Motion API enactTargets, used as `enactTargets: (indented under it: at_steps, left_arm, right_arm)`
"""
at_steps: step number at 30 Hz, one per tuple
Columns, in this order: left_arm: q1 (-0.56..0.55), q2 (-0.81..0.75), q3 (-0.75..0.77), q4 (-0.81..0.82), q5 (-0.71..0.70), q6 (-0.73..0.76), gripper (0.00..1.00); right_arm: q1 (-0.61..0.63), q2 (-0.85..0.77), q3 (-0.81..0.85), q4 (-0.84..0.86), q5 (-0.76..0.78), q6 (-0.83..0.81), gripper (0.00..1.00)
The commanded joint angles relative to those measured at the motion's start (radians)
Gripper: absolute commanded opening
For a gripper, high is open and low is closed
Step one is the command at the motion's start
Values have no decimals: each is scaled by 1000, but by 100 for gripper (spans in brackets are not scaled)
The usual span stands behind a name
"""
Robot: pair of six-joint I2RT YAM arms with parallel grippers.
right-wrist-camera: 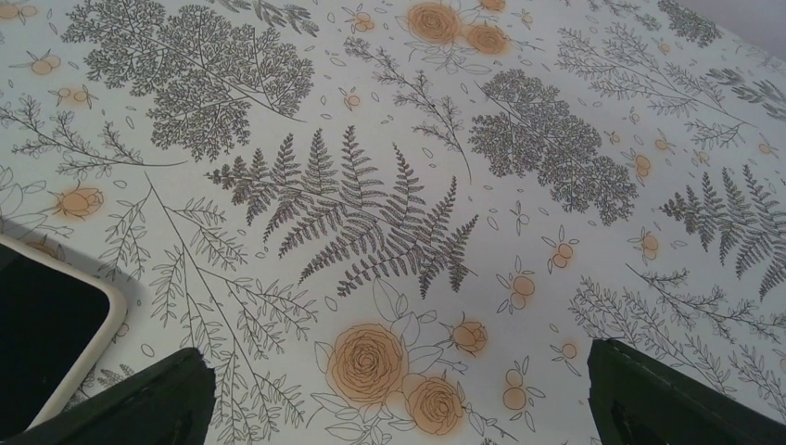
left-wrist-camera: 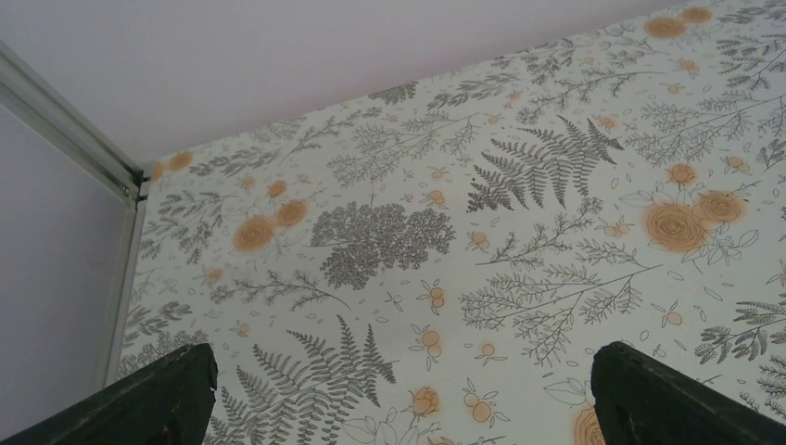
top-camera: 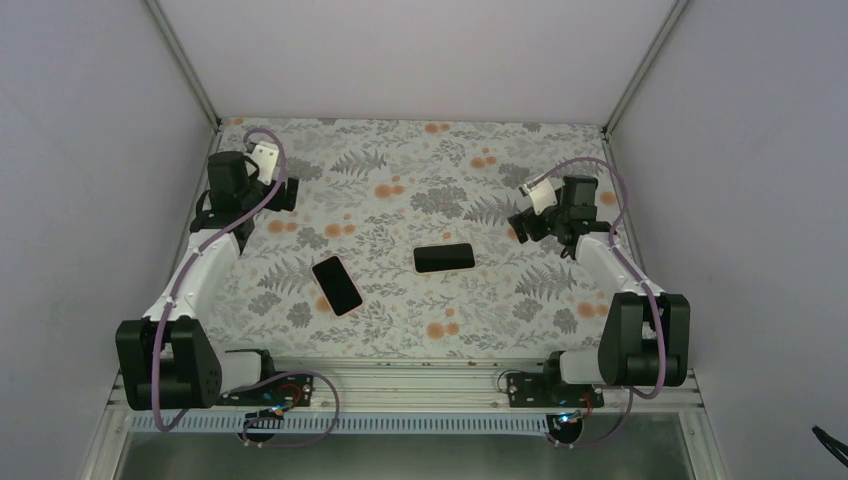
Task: Take the phone out of the phone case
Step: Adjust the phone at the center of the board.
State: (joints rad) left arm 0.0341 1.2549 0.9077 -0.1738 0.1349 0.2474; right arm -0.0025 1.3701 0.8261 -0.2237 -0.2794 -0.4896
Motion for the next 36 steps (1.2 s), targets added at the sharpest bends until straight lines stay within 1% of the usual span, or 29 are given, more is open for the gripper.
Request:
enactTargets:
  at_steps: [1,4,8,10,12,13,14,16,18,19,20,22,23,26,29,36]
  left_arm:
    - [-4,-35,-6,5,-4,25,100]
    - [-5,-36,-18,14,-12,45,100]
    - [-6,-72,-60,58,-22,91,100]
    - [-5,-98,-77,82,-36,102,100]
    - [-5,-107,-81,87,-32,110,100]
    - [-5,-106,-79,83,-28,113,100]
    - [-5,-100,-74,77,-20,115,100]
    - [-5,-86,-66,69,-18,115,100]
    - [-5,-75,-64,64,-21,115,100]
    - [-5,-71,-66,63,-21,118,100]
    - [-5,-68,-69,64,-23,120,100]
    - [-5,-66,-83,72,-28,123,100]
    - [-5,-67,-87,75,-30,125,100]
    - [-5,-62,-89,72,-33,124,100]
    - [-5,-63,-85,64,-37,125,100]
    - [-4,-68,-94,70,-43,127,100]
  right_arm:
    - [-9,1,16,-15,5,-46,100]
    - [-8,11,14,8,68,-49,100]
    - [12,17,2,-17,128,-113,100]
    - [57,-11,-17,-86,112,-181,100]
    - [133,-43,-35,-171,80,-248,95]
    - [198,-57,-42,-207,77,-268,92]
    - [254,-65,-45,-236,82,-276,86]
    - [352,-71,-37,-275,83,-259,78]
    - [437,-57,-20,-306,79,-237,63]
    - [484,-39,-9,-316,88,-224,53]
    - [536,-15,0,-328,105,-212,41]
    - [630,48,19,-341,161,-189,11]
    - [667,86,33,-341,184,-178,4]
    - [744,199,72,-330,213,-163,4]
    - [791,313,122,-316,201,-155,4]
    - [847,470,233,-290,227,-160,4]
